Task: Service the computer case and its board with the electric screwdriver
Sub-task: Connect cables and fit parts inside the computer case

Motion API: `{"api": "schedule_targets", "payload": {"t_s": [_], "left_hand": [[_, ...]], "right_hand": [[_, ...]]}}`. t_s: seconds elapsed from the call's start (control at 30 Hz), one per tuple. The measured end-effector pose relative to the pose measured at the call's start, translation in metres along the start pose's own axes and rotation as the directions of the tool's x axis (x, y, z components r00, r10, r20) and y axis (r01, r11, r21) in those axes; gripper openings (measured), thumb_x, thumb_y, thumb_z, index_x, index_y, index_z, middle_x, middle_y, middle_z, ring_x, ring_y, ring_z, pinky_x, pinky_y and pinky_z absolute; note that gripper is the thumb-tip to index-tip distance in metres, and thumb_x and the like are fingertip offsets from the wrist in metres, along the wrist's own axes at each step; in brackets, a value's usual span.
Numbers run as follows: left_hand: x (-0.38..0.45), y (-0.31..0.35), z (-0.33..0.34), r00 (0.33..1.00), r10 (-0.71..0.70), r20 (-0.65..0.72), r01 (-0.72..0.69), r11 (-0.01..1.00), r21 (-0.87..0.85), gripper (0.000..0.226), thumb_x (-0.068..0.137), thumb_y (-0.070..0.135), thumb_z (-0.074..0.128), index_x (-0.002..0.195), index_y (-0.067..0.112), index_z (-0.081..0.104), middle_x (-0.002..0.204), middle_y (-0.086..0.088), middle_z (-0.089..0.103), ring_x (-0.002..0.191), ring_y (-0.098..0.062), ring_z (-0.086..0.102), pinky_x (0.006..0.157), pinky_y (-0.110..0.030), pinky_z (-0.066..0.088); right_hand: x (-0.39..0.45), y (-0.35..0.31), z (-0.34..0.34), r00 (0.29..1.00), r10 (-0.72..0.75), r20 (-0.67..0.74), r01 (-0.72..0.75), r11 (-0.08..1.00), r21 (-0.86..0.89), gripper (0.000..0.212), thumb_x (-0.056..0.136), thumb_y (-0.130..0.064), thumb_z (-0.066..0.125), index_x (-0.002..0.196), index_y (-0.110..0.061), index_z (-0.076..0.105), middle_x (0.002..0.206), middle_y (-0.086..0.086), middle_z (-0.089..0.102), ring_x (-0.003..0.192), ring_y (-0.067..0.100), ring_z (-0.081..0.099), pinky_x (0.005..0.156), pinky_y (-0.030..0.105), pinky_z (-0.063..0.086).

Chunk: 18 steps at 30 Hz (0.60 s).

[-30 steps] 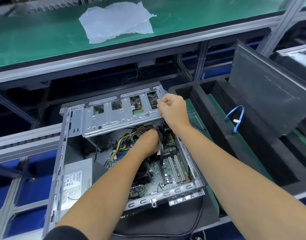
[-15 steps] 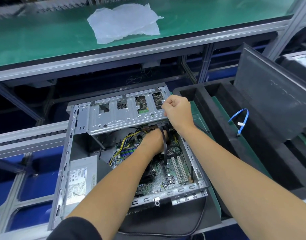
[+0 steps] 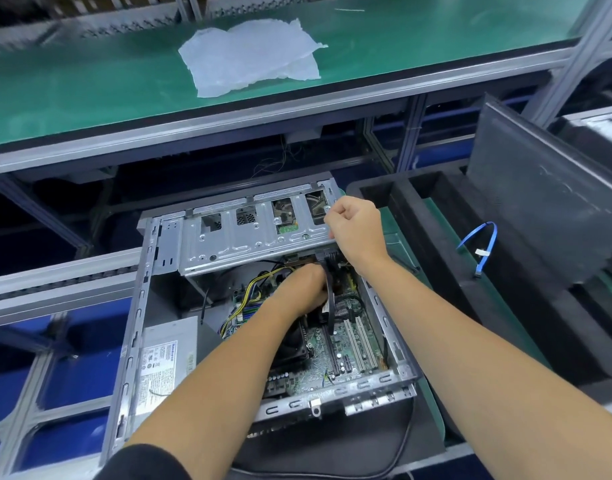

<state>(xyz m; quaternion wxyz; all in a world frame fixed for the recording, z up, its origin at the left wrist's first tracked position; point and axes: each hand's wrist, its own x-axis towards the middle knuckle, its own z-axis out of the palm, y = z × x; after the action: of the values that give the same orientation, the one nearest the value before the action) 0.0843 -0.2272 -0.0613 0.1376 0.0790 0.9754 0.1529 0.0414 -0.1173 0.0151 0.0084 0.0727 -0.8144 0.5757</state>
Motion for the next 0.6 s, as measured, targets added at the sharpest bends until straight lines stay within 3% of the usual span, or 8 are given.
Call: {"api": "schedule_targets", "payload": {"t_s": [0.1,0.23,0.33,0.43,0.5,0.53,0.6], "left_hand": [[0.008,-0.001,-0.002,0.996,0.008,0.092,-0.007,1.000,-0.009,0.028,0.083,0.001,0.051,0.062,0.019,0.043,0.075,-0.007,0.055,0.067,-0.025,0.047,0.060,-0.033,0.041],[0.011,-0.005,-0.001,0.998,-0.009,0.067,0.018,0.990,-0.139,0.042,0.082,0.007,0.056,0.054,0.029,0.035,0.061,0.005,0.046,0.058,-0.016,0.038,0.052,-0.026,0.031],[0.010,-0.005,-0.001,0.996,-0.029,0.081,0.039,0.990,-0.133,0.042,0.082,0.006,0.056,0.056,0.032,0.035,0.063,0.005,0.047,0.062,-0.022,0.043,0.054,-0.029,0.033],[0.008,0.004,-0.005,0.990,-0.078,0.116,0.086,0.994,-0.064,0.029,0.084,0.003,0.051,0.062,0.021,0.047,0.070,-0.010,0.053,0.077,-0.039,0.052,0.057,-0.039,0.038],[0.005,0.007,-0.005,0.984,-0.115,0.134,0.124,0.990,-0.061,0.009,0.086,-0.001,0.047,0.083,-0.008,0.052,0.090,-0.026,0.053,0.089,-0.045,0.044,0.066,-0.052,0.038],[0.004,0.008,-0.005,0.985,-0.119,0.125,0.125,0.991,-0.041,0.013,0.087,-0.002,0.046,0.090,-0.013,0.051,0.096,-0.029,0.052,0.090,-0.047,0.043,0.067,-0.051,0.036],[-0.001,0.006,-0.003,0.993,-0.067,0.102,0.065,0.998,0.021,0.012,0.088,0.001,0.047,0.091,-0.005,0.057,0.092,-0.023,0.059,0.083,-0.043,0.053,0.060,-0.042,0.038]], "right_hand": [[0.000,-0.001,0.000,1.000,-0.021,0.005,0.021,1.000,-0.013,0.021,0.082,-0.001,0.056,0.063,-0.008,0.056,0.066,0.022,0.062,0.060,0.018,0.050,0.065,0.041,0.053],[-0.002,-0.001,0.001,0.999,-0.043,0.015,0.044,0.999,-0.026,0.021,0.083,0.001,0.056,0.063,-0.007,0.056,0.065,0.022,0.061,0.060,0.021,0.052,0.066,0.039,0.053],[0.000,0.000,0.002,0.999,-0.050,0.020,0.050,0.998,-0.037,0.027,0.084,0.001,0.056,0.059,-0.011,0.051,0.060,0.014,0.055,0.061,0.021,0.051,0.065,0.039,0.052],[0.000,0.000,0.002,0.999,-0.051,0.015,0.052,0.997,-0.048,0.029,0.084,0.001,0.056,0.059,-0.014,0.051,0.061,0.015,0.057,0.061,0.022,0.052,0.065,0.039,0.052],[-0.001,0.000,0.002,0.999,-0.049,0.020,0.050,0.998,-0.049,0.025,0.083,0.000,0.057,0.061,-0.011,0.054,0.064,0.020,0.061,0.062,0.023,0.053,0.066,0.039,0.053],[-0.001,-0.001,0.002,0.999,-0.049,0.021,0.050,0.997,-0.055,0.023,0.083,0.000,0.057,0.062,-0.010,0.056,0.065,0.021,0.062,0.062,0.023,0.054,0.066,0.039,0.053],[-0.001,0.000,0.002,0.999,-0.046,0.024,0.048,0.997,-0.066,0.021,0.083,-0.001,0.057,0.064,-0.008,0.058,0.067,0.021,0.064,0.062,0.027,0.055,0.069,0.040,0.054]]}}
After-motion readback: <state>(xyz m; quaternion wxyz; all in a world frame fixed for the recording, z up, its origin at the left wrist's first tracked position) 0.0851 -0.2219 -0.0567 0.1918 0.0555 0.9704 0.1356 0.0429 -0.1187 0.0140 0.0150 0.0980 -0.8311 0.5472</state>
